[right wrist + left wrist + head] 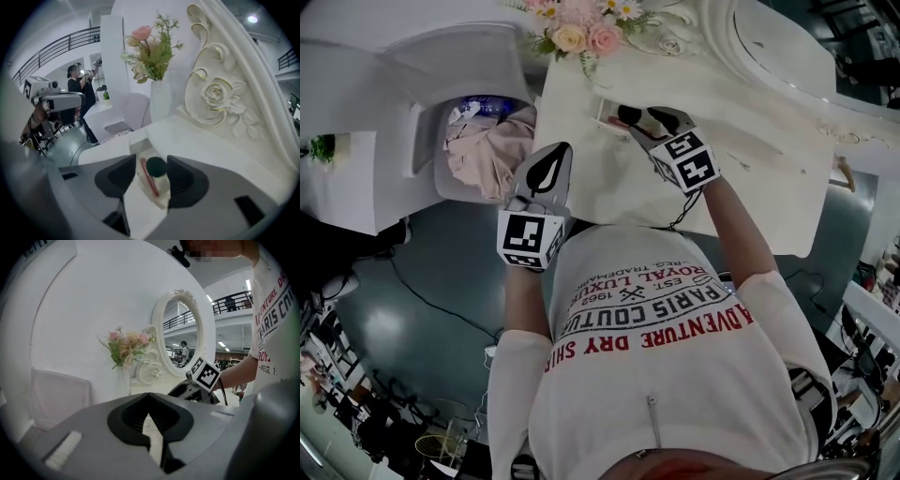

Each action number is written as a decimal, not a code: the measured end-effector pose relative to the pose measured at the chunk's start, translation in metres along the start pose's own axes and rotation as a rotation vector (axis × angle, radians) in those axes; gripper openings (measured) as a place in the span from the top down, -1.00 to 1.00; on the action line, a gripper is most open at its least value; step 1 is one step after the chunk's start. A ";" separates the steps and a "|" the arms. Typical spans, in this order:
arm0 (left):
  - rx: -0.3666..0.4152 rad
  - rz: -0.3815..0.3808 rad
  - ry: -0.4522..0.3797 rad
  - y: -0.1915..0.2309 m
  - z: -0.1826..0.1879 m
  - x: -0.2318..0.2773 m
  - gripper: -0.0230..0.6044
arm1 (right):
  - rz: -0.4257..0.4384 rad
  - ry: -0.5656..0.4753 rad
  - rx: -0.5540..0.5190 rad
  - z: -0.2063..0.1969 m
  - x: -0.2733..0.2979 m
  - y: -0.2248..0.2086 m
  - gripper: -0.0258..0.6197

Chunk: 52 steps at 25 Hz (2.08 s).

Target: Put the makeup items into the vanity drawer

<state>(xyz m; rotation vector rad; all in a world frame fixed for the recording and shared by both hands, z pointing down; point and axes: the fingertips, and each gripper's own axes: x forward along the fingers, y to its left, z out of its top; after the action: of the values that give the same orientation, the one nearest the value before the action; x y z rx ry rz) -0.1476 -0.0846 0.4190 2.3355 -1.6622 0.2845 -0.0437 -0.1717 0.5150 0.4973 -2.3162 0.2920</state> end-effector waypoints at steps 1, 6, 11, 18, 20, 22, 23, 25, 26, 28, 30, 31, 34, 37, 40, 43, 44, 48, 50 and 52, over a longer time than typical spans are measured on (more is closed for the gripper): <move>0.005 -0.020 0.001 -0.005 0.001 0.005 0.89 | -0.019 0.001 0.015 -0.005 -0.006 -0.006 0.37; 0.031 -0.129 0.012 -0.035 0.008 0.040 0.89 | -0.111 0.030 0.079 -0.045 -0.041 -0.041 0.37; 0.062 -0.249 0.025 -0.076 0.014 0.079 0.89 | -0.218 0.055 0.178 -0.099 -0.082 -0.076 0.37; 0.099 -0.398 0.061 -0.136 0.014 0.124 0.89 | -0.341 0.148 0.278 -0.183 -0.130 -0.118 0.37; 0.104 -0.428 0.071 -0.150 0.014 0.133 0.89 | -0.362 0.174 0.309 -0.204 -0.139 -0.127 0.37; 0.111 -0.448 0.081 -0.160 0.013 0.140 0.89 | -0.378 0.194 0.331 -0.221 -0.146 -0.136 0.37; 0.113 -0.456 0.087 -0.164 0.012 0.143 0.89 | -0.384 0.202 0.339 -0.227 -0.148 -0.139 0.37; 0.116 -0.467 0.096 -0.171 0.011 0.149 0.89 | -0.394 0.214 0.347 -0.237 -0.150 -0.146 0.37; 0.116 -0.471 0.100 -0.173 0.010 0.151 0.89 | -0.399 0.219 0.347 -0.241 -0.150 -0.149 0.37; 0.116 -0.477 0.108 -0.177 0.008 0.154 0.89 | -0.405 0.229 0.346 -0.247 -0.148 -0.155 0.37; 0.116 -0.479 0.116 -0.178 0.006 0.157 0.89 | -0.405 0.243 0.350 -0.253 -0.143 -0.160 0.36; 0.115 -0.479 0.120 -0.179 0.005 0.158 0.89 | -0.403 0.251 0.355 -0.257 -0.142 -0.162 0.36; 0.111 -0.475 0.128 -0.178 0.002 0.159 0.89 | -0.380 0.245 0.405 -0.262 -0.140 -0.164 0.35; 0.111 -0.466 0.132 -0.177 -0.001 0.158 0.89 | -0.355 0.227 0.451 -0.261 -0.138 -0.161 0.52; 0.110 -0.460 0.130 -0.176 0.000 0.155 0.89 | -0.347 0.256 0.420 -0.259 -0.135 -0.155 0.78; 0.110 -0.453 0.124 -0.175 0.002 0.151 0.89 | -0.335 0.287 0.377 -0.256 -0.133 -0.149 0.79; 0.110 -0.451 0.120 -0.174 0.003 0.149 0.89 | -0.325 0.288 0.365 -0.254 -0.133 -0.146 0.79; 0.111 -0.430 0.092 -0.167 0.011 0.140 0.89 | -0.283 0.247 0.301 -0.227 -0.137 -0.131 0.79; 0.110 -0.407 0.078 -0.160 0.015 0.135 0.89 | -0.267 0.222 0.259 -0.208 -0.137 -0.125 0.79; 0.105 -0.381 0.060 -0.151 0.019 0.129 0.89 | -0.243 0.197 0.202 -0.187 -0.134 -0.117 0.79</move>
<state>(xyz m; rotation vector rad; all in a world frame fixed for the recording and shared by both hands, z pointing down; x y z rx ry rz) 0.0375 -0.1585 0.4259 2.6284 -1.1664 0.3660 0.2102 -0.1762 0.5586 0.8056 -2.0212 0.4384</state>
